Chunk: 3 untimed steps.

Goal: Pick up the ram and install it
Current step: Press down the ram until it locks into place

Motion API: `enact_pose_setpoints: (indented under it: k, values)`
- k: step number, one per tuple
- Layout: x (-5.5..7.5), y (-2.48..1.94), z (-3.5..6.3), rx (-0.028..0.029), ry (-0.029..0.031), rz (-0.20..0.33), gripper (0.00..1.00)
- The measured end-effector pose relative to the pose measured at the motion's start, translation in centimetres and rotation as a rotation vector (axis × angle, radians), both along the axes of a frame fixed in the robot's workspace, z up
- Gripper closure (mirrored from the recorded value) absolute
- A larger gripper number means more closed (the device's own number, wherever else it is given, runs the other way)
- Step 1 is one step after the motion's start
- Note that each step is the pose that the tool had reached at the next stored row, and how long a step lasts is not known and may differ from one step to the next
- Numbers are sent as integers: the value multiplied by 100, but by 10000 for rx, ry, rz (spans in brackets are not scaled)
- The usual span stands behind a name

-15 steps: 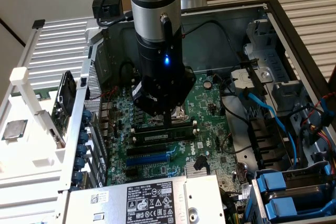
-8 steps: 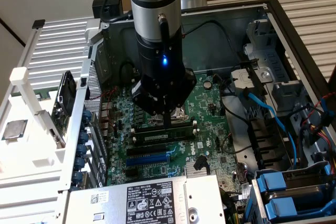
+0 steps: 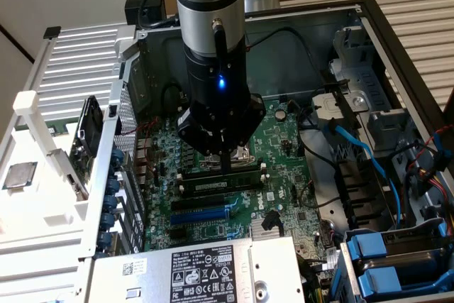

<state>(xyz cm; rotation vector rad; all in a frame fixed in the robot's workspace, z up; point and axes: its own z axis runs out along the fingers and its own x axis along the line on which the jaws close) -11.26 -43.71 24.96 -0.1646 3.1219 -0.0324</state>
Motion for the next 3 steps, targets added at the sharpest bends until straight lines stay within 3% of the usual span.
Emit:
enact_pose_setpoints:
  k: [3]
  values:
    - [0,0,0,1,0,0,89]
